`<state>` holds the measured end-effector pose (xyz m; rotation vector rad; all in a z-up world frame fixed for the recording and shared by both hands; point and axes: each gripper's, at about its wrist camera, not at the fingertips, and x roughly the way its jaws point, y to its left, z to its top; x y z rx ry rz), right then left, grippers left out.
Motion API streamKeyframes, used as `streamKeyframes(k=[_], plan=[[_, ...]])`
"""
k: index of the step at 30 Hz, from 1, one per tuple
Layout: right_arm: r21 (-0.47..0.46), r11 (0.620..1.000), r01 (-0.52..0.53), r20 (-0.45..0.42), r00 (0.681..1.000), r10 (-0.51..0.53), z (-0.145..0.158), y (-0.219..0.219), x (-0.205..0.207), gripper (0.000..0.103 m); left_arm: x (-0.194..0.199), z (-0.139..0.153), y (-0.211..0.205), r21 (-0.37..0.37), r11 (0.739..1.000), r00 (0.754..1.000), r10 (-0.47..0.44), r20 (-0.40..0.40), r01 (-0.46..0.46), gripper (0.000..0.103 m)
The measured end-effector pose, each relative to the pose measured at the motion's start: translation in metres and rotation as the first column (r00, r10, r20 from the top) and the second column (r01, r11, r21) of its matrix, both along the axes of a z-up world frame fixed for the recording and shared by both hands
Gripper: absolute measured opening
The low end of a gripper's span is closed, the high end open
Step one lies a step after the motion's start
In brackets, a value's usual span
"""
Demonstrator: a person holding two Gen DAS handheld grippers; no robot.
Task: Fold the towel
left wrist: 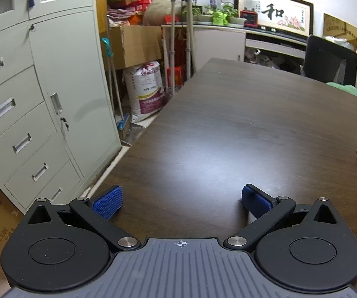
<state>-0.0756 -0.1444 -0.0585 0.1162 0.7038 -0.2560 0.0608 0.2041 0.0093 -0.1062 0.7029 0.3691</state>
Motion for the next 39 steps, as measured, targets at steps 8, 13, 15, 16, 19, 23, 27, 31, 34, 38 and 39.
streamKeyframes(k=[8,13,15,16,19,23,27,31,34,38,39], plan=[[-0.001,1.000,0.000,0.000,1.000,0.000,0.0005,0.0003,-0.0003,0.103,-0.0006,0.0010,-0.0012,-0.004,1.000,1.000,-0.007,0.004,0.007,0.103],[-0.001,1.000,0.000,0.000,1.000,0.000,0.0005,0.0003,-0.0003,0.103,-0.0018,0.0000,0.0012,-0.004,1.000,1.000,-0.009,0.006,0.009,0.103],[-0.001,1.000,0.000,0.000,1.000,0.000,0.0004,0.0005,-0.0003,0.103,-0.0024,-0.0001,0.0015,-0.004,1.000,1.000,-0.013,0.006,0.013,0.103],[-0.001,1.000,0.000,0.000,1.000,0.000,0.0007,0.0006,-0.0006,0.103,-0.0027,-0.0001,0.0019,-0.003,1.000,1.000,-0.015,0.006,0.015,0.103],[-0.001,1.000,0.000,0.000,1.000,0.000,0.0005,0.0005,-0.0004,0.103,-0.0029,-0.0001,0.0026,-0.001,1.000,1.000,-0.016,0.005,0.016,0.103],[-0.001,1.000,0.000,0.000,1.000,0.000,0.0009,0.0008,-0.0008,0.103,-0.0030,-0.0006,0.0025,0.000,1.000,1.000,-0.015,0.005,0.015,0.103],[-0.001,1.000,0.000,0.000,1.000,0.000,0.0010,0.0008,-0.0008,0.103,-0.0041,-0.0019,0.0006,0.000,1.000,1.000,-0.019,0.008,0.019,0.103],[-0.001,1.000,0.001,-0.001,1.000,-0.001,0.0009,0.0008,-0.0008,0.103,-0.0052,-0.0022,0.0009,-0.001,1.000,1.000,-0.025,0.008,0.025,0.103],[-0.001,1.000,0.001,-0.001,1.000,-0.001,0.0010,0.0008,-0.0009,0.103,-0.0056,-0.0025,0.0007,-0.001,1.000,1.000,-0.025,0.007,0.025,0.103],[-0.001,1.000,0.001,-0.001,1.000,-0.001,0.0011,0.0009,-0.0009,0.103,-0.0052,-0.0021,0.0018,-0.002,1.000,1.000,-0.024,0.006,0.024,0.103],[-0.001,1.000,0.001,-0.001,1.000,-0.001,0.0010,0.0008,-0.0008,0.103,-0.0050,-0.0021,0.0018,-0.002,1.000,1.000,-0.024,0.006,0.024,0.103]])
